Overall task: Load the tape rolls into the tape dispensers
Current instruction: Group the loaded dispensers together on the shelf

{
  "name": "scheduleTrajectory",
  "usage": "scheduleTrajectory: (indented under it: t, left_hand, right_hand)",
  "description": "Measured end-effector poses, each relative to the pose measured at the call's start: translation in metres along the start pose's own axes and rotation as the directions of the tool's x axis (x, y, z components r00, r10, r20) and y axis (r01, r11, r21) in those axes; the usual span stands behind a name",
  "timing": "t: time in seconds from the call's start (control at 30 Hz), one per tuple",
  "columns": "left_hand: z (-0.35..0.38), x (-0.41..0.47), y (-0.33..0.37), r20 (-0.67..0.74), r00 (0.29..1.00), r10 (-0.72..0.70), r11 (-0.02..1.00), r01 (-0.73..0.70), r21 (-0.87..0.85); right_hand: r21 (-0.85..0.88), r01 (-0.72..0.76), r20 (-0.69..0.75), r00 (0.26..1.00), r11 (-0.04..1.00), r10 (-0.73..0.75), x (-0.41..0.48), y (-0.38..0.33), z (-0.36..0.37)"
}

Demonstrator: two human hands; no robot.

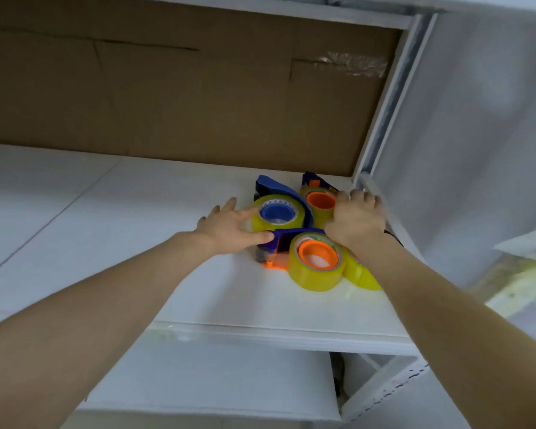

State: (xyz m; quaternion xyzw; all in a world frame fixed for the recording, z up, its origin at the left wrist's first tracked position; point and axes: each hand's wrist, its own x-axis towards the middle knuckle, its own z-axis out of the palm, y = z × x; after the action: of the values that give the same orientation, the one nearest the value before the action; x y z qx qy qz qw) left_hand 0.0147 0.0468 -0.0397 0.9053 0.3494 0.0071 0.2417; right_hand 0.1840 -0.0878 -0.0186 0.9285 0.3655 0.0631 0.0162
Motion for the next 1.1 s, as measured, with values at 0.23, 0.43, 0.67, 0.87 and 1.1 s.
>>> scheduleTrajectory:
  t: [0.23,0.43,0.67,0.87,1.1]
  left_hand:
    - [-0.072,-0.070,-0.115,-0.093,0.994,-0.049,0.978,0.067,0.199]
    - [-0.152,-0.158,-0.277,-0.235,0.958,-0.166,0.896,0.246,0.370]
    - [-0.208,-0.240,-0.434,-0.305,0.851,-0.427,0.834,0.501,0.230]
    - [-0.246,-0.266,-0.552,-0.397,0.711,-0.581,0.758,0.650,0.056]
    - [-0.305,-0.253,-0.680,-0.421,0.586,-0.693,0.657,0.753,-0.034]
  right_hand:
    - [0.164,0.151,0.096,0.981,0.975,-0.168,-0.035,-0.163,-0.023]
    - [0.401,0.367,0.139,0.882,0.840,-0.451,-0.082,-0.366,-0.044]
    - [0.424,0.601,0.096,0.714,0.678,-0.693,-0.119,-0.550,-0.060]
    - [0.506,0.665,0.017,0.629,0.549,-0.777,-0.104,-0.683,-0.065]
    - [0.531,0.670,-0.028,0.626,0.519,-0.779,-0.052,-0.844,-0.060]
